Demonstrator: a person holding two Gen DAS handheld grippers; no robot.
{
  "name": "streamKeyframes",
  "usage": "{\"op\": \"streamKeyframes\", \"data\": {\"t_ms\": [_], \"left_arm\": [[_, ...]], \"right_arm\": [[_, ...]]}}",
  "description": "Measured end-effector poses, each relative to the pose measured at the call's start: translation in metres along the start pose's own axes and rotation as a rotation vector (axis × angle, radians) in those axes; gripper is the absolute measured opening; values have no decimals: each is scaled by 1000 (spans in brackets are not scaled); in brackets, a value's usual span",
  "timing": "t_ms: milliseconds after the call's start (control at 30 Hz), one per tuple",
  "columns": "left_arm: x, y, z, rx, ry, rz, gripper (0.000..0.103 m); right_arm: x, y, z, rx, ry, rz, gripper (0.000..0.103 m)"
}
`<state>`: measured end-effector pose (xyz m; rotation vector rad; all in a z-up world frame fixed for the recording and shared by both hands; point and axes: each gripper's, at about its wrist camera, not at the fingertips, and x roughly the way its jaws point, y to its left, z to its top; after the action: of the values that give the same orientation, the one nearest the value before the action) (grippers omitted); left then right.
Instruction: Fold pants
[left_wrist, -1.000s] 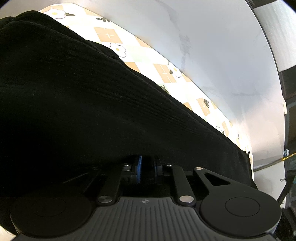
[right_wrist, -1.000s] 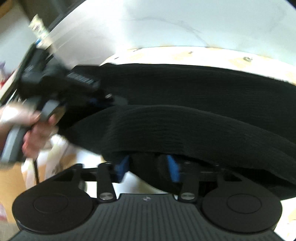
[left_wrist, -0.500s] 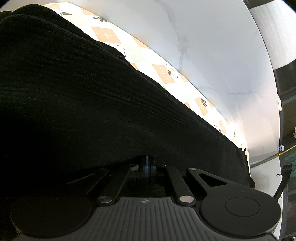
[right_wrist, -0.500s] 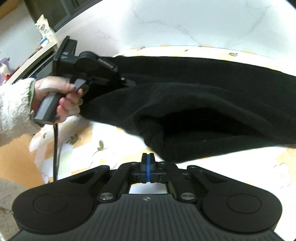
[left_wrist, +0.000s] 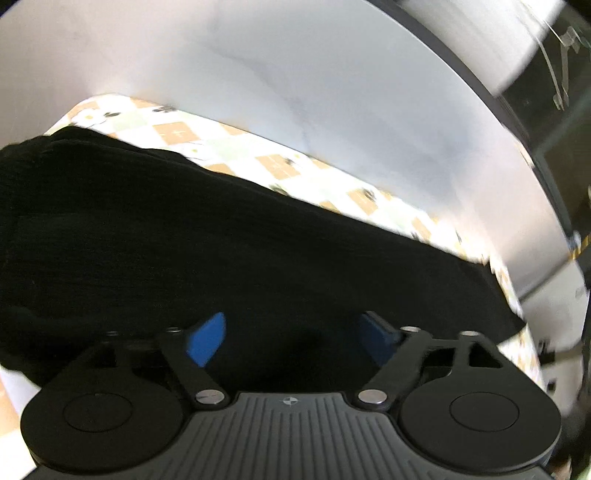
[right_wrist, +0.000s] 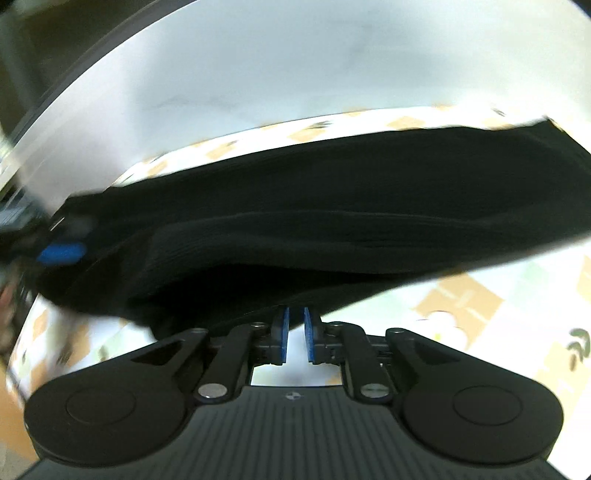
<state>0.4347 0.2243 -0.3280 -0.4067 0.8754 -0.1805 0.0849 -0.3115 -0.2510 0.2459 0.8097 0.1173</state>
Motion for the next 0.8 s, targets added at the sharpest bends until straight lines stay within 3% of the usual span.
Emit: {"op": "streamKeyframes", "data": {"t_ms": [167, 300, 500, 633, 800], "left_arm": [[6, -57, -27, 122, 42, 53, 93], [19, -90, -48, 143, 56, 97, 95], [44, -143, -79, 189, 41, 225, 99], [57, -157, -92, 207, -4, 395, 99], [68, -154, -101, 118, -42, 635, 97]], "right_arm": [[7, -33, 10, 82, -13, -19, 13], [12, -52, 18, 60, -4, -4, 15], [12, -102, 28, 62, -4, 26, 18], [4, -139, 31, 86, -5, 12, 19], [-7, -180, 40, 124, -23, -12, 20]]}}
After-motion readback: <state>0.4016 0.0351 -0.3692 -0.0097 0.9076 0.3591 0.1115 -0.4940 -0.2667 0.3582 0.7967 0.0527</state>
